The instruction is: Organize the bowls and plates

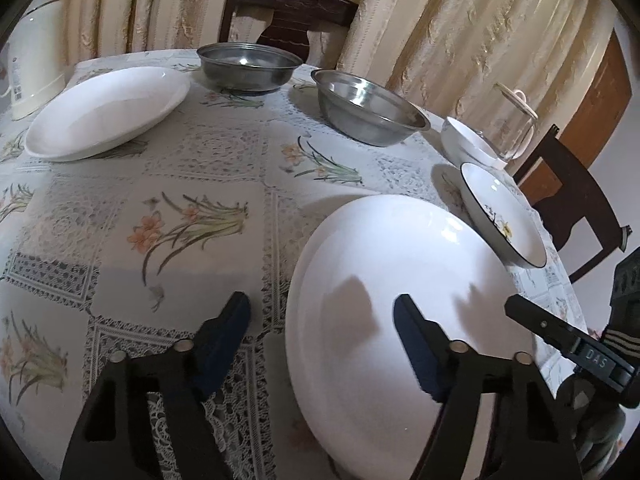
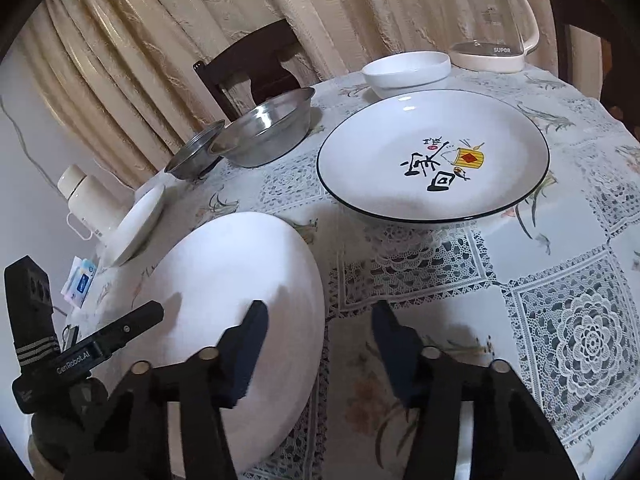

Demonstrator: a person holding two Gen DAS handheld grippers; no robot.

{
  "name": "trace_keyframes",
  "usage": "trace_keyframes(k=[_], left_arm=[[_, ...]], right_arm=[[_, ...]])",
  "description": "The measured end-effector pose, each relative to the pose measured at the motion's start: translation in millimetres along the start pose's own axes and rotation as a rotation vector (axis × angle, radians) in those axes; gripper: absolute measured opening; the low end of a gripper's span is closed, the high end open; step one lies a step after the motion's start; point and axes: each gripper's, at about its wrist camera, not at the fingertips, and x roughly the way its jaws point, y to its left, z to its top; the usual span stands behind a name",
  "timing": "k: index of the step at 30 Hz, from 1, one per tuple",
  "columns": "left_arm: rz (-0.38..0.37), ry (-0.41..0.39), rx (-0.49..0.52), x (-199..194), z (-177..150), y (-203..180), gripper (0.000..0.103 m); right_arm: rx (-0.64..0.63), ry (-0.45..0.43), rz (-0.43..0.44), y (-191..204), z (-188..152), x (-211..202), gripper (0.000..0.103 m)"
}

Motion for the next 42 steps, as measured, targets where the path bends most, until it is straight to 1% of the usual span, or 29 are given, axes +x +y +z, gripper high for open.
trace_keyframes(k=[1,2,3,4,6,7,8,10,13,17,20,28,35,42], left_arm=[[-0.004,0.001,-0.001,0.4,0.3,0.4,0.069],[-0.010,0.003,-0.003,0.8,1.0,0.6,0.067],[-0.015,0.005,-0.005,1.1,1.6,0.9,0.066],[-0.018,0.005,-0.006,1.3,2.0,1.1,0.064],[-0.032,0.007,-0.005,1.6,2.1,1.0,0.061],[-0.047,0.010,-0.004,2.2,2.2,0.4,0.057],[-0.090,0.028,-0.009,3.9,1.2,0.0,0.052],[-0.090,0.027,-0.012,3.7,1.1,0.1,0.052],[-0.105,0.026,-0.016,1.8,1.7,0.4,0.052],[-0.114,0.019,-0.013,0.3,0.2,0.5,0.052],[-0.124,0.016,-0.021,-0.4,-1.2,2.8,0.052],[-0.084,-0.015,-0.046,-12.5,2.0,18.2,0.052],[-0.039,-0.040,-0.095,-24.8,4.6,47.9,0.052],[0.006,-0.085,-0.135,-41.8,9.3,80.0,0.052]], right_arm=[[0.004,0.001,0.005,-0.4,0.5,0.2,0.045],[0.008,0.003,0.016,-0.7,0.6,0.6,0.043],[0.009,0.008,0.027,-0.9,0.4,1.2,0.037],[0.014,0.023,0.053,-0.6,-0.4,3.5,0.034],[0.012,0.040,0.078,1.5,-2.9,5.7,0.032],[0.007,0.046,0.083,3.7,-4.1,7.2,0.032],[-0.001,0.048,0.079,5.9,-5.2,7.9,0.032],[-0.004,0.047,0.074,6.7,-5.6,7.9,0.032],[0.019,0.047,0.089,7.5,-5.5,8.3,0.031],[0.015,0.037,0.065,12.3,-6.4,8.0,0.031],[0.023,0.040,0.073,11.4,-4.9,9.3,0.031],[-0.023,0.070,0.097,33.6,-2.9,22.6,0.031],[-0.069,0.113,0.127,65.6,-2.0,39.4,0.031],[-0.134,0.142,0.133,99.8,-1.4,58.3,0.031]])
